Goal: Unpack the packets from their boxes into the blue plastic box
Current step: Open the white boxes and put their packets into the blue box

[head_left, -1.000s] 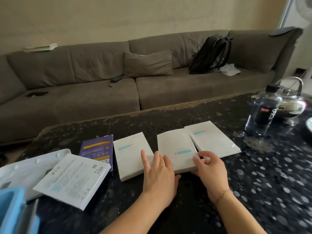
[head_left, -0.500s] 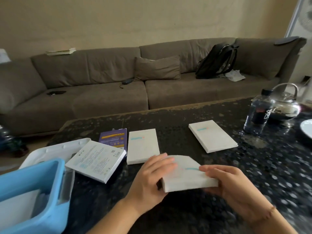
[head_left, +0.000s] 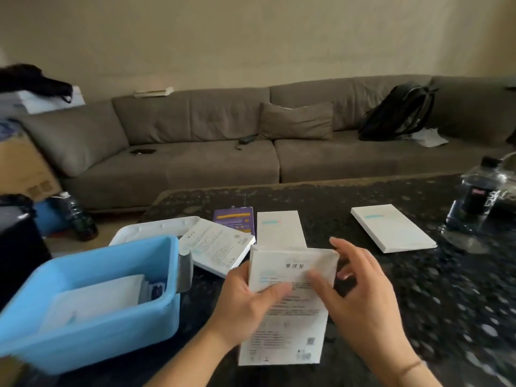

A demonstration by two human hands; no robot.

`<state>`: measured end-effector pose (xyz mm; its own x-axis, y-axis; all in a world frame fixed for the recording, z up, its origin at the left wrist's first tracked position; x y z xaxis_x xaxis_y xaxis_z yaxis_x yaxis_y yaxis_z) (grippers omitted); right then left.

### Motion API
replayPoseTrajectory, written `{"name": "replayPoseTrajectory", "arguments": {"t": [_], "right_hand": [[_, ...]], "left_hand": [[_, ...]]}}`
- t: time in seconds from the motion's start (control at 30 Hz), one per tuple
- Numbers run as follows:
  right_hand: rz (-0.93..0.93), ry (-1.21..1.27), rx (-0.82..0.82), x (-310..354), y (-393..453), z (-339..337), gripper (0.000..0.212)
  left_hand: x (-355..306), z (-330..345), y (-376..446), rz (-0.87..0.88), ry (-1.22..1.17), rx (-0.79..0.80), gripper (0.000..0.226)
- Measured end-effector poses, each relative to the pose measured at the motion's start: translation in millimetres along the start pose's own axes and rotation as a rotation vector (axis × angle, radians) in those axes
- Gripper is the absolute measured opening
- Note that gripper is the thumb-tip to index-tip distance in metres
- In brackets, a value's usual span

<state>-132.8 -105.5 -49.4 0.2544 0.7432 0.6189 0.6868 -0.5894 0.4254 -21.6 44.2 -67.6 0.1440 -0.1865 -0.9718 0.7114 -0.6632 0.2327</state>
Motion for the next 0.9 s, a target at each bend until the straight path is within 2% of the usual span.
{"name": "replayPoseTrajectory", "arguments": {"t": [0.07,0.17,0.37,0.5,0.73,0.9], "right_hand": [[-0.101,0.001,-0.059,5.5,-3.8,16.5,0.068],[-0.26,0.005,-0.137,14.3,-7.1,34.1,0.051],[-0.325,0.094,-0.095,25.2,-0.5,46.2,0.042],[-0.364,0.16,-0.157,26.0,3.4,51.9,0.031],[-0.584,-0.06,-0.379,14.8,10.5,65.3,0.01],[-0.613,-0.087,-0.406,14.5,10.1,68.6,0.01]], "left_hand": [[-2.2,-4.8,-4.6,-0.085,-0.018,0.007,0.028],[-2.7,-10.3,-13.9,-0.125,-0.059,-0.005,0.026],[-1.3,-24.6,-22.5,-0.158,-0.064,-0.024,0.02],[0.3,-29.6,-21.6,-0.179,-0.038,-0.048,0.019],[0.6,-33.0,-15.9,-0.18,0.005,-0.058,0.023],[-1.6,-31.4,-18.1,-0.166,0.027,-0.07,0.023]]}}
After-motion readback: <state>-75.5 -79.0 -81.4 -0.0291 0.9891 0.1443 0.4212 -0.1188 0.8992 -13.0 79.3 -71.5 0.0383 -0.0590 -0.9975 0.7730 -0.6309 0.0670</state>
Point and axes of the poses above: each hand's wrist, its own y-axis towards the middle knuckle, its own z-axis out of the palm, x = y × z, the point moved 1 cm from there along y, towards the middle knuckle, and after that the axes turned 8 degrees about -y, right-handed, at the moved point
